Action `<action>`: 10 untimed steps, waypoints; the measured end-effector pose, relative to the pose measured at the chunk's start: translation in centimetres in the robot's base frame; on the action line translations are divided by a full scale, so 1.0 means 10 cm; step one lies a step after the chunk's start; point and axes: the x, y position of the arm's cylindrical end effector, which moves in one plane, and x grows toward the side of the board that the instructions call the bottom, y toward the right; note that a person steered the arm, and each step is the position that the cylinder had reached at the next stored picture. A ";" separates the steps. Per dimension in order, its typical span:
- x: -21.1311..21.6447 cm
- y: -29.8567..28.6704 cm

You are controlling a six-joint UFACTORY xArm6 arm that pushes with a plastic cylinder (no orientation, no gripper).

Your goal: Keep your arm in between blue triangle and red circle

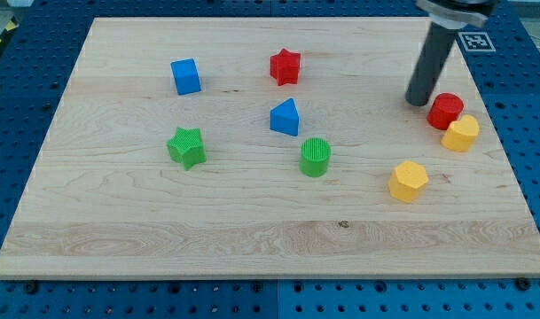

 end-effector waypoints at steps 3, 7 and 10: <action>0.24 -0.36; 0.30 -0.54; 0.44 -0.90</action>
